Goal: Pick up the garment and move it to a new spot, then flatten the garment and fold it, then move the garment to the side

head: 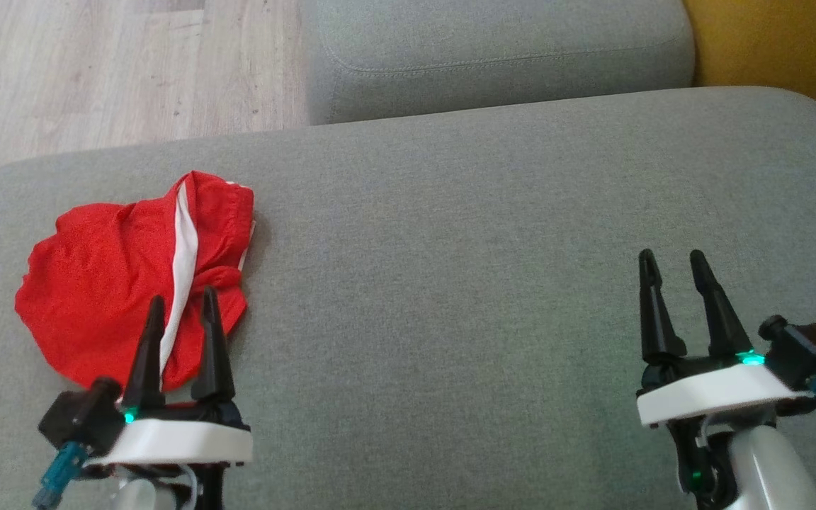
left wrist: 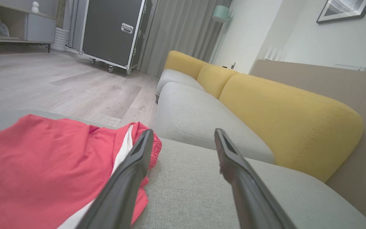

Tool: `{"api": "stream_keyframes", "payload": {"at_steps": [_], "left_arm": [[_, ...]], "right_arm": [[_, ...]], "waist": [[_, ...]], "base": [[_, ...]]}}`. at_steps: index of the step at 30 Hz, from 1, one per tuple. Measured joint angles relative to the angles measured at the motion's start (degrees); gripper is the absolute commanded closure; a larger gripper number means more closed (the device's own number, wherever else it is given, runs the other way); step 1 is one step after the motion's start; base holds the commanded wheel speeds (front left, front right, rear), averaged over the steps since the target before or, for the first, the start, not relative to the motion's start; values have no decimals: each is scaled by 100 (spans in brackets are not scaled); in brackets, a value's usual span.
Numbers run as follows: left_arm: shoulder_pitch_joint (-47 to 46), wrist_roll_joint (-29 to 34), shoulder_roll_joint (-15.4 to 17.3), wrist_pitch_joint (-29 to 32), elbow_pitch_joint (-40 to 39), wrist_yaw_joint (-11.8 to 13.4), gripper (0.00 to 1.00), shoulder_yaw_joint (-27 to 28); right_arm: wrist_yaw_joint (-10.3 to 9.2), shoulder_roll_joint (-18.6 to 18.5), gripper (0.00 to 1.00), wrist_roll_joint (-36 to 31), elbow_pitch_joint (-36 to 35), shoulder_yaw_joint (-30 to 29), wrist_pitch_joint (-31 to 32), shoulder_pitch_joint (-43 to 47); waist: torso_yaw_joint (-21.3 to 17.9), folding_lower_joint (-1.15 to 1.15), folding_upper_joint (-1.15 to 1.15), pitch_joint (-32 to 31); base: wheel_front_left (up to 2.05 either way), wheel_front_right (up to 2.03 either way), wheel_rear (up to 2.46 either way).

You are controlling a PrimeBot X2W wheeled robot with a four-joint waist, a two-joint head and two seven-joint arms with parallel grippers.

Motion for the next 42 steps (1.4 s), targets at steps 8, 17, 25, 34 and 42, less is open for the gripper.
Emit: {"api": "stream_keyframes", "payload": {"at_steps": [8, 17, 25, 34, 42], "left_arm": [[-1, 388, 105, -101, 13, 186, 0, -205], [-1, 929, 201, -270, -5, 382, 0, -437], [2, 1451, 270, -403, 7, 428, 0, -577], [1, 2150, 334, -554, 64, 636, 0, -766], [72, 1773, 32, -673, -15, 365, 0, -368]], "right_arm": [[0, -1, 0, -576, -38, 109, -89, 0], [0, -2, 0, -1318, -102, 219, -252, -1], [0, -4, 0, -1965, -165, 361, -389, 0], [0, -18, 0, -2695, -310, 508, -544, -1], [0, -20, 0, -2199, -165, 450, -662, 5]], "waist": [[-4, 0, 0, 5], [-10, 0, 0, -15], [-43, 0, 0, -18], [-96, 0, 0, 13], [-90, 0, 0, 17]], "base": [[0, 0, 0], [0, 0, 0], [0, 0, 0], [0, 0, 0], [0, 0, 0]]}}
